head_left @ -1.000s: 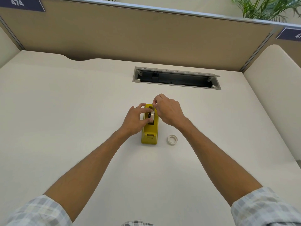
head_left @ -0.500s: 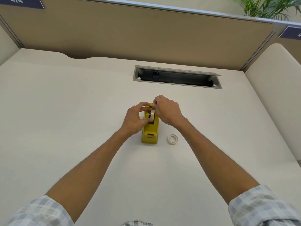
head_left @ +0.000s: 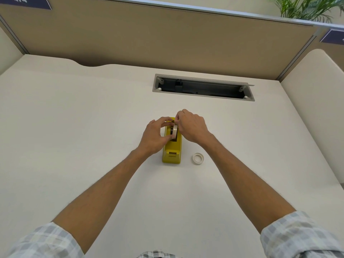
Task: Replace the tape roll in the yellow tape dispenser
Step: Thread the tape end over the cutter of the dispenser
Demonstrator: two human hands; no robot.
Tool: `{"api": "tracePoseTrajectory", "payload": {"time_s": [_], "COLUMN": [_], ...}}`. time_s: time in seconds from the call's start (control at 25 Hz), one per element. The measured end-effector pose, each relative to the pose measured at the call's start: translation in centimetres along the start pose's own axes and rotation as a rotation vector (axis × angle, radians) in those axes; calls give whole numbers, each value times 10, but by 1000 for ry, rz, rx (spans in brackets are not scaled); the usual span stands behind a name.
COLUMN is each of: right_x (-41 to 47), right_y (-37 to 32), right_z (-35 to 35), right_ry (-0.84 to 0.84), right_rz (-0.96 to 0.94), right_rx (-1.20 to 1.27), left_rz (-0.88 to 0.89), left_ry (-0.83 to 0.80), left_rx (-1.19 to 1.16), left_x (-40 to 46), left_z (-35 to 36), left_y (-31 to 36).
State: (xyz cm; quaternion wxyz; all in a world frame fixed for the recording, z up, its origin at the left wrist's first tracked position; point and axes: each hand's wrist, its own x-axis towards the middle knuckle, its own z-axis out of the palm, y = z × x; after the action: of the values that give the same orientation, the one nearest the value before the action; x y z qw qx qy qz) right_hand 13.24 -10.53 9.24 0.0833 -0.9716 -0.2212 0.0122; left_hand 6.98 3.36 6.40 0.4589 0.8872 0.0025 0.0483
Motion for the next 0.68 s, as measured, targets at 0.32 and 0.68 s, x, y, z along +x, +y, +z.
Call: {"api": "tracePoseTrajectory", "payload": {"time_s": [0.32, 0.68], "right_x": [1, 5], "right_y": [0, 4], "right_z": [2, -1], "right_ry": [-26, -38], "right_rz": [18, 42], "right_rx": [36, 107], "left_rz": [-12, 18], "left_ry": [31, 62], "left_rx": [-112, -49], "left_x": [-4, -7], "left_z": [5, 8], "left_y": [0, -6]}}
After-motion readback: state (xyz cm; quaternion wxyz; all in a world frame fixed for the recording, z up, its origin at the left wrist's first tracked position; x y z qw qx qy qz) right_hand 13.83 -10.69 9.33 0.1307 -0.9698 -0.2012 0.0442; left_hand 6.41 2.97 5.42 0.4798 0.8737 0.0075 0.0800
